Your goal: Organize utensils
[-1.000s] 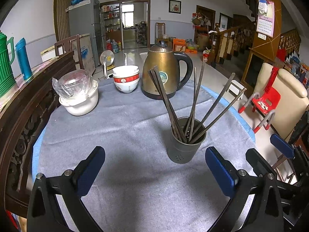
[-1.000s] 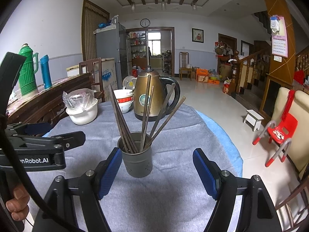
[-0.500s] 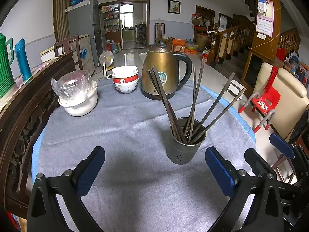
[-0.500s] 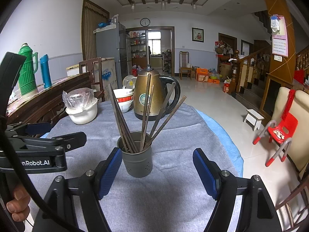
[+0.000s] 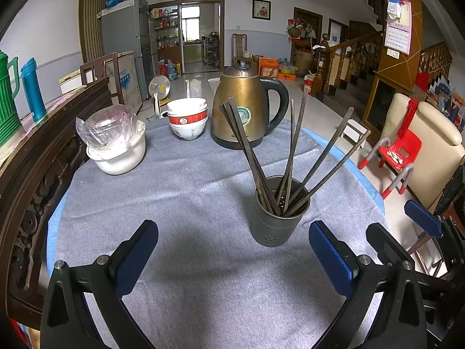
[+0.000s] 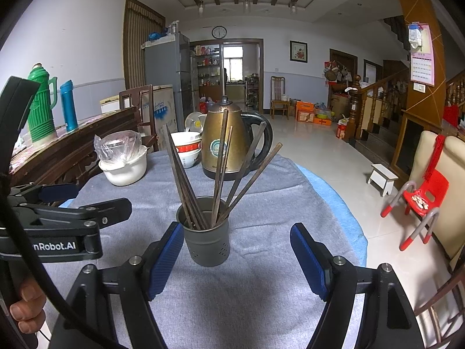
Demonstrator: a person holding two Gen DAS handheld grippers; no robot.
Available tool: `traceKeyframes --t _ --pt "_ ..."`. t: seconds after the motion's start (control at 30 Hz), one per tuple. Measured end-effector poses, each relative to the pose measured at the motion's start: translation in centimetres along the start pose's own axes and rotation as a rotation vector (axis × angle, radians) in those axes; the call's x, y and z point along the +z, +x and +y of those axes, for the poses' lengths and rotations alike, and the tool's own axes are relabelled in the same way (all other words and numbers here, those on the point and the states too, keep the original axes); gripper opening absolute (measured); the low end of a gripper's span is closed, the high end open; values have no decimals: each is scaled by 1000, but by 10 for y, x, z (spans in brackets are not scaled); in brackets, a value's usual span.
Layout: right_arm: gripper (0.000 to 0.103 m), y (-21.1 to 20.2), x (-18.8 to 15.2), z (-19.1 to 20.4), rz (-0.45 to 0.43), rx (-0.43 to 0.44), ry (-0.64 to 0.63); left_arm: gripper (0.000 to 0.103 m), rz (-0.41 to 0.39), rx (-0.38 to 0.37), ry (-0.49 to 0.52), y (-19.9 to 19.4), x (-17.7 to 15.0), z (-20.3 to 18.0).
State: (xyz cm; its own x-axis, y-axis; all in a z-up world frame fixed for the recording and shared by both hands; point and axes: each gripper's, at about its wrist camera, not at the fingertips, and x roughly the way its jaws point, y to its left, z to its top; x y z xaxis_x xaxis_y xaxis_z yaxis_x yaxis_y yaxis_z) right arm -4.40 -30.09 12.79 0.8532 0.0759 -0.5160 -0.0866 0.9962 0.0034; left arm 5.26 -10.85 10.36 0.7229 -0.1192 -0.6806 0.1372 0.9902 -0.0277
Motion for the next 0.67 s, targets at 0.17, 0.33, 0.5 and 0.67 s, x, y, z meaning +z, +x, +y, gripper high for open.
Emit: traceKeyframes --t 0.17,0.33,0.5,0.67 --pt "79 2 0 1 3 1 -3 103 4 6 -6 2 1 1" --pt "79 3 0 1 2 3 -5 103 1 3 -3 2 0 0" --pt "79 3 1 1 1 3 -5 103 -12 1 6 -1 1 -2" --pt "79 3 1 2 0 4 -6 103 -10 -1 2 -1 1 -1"
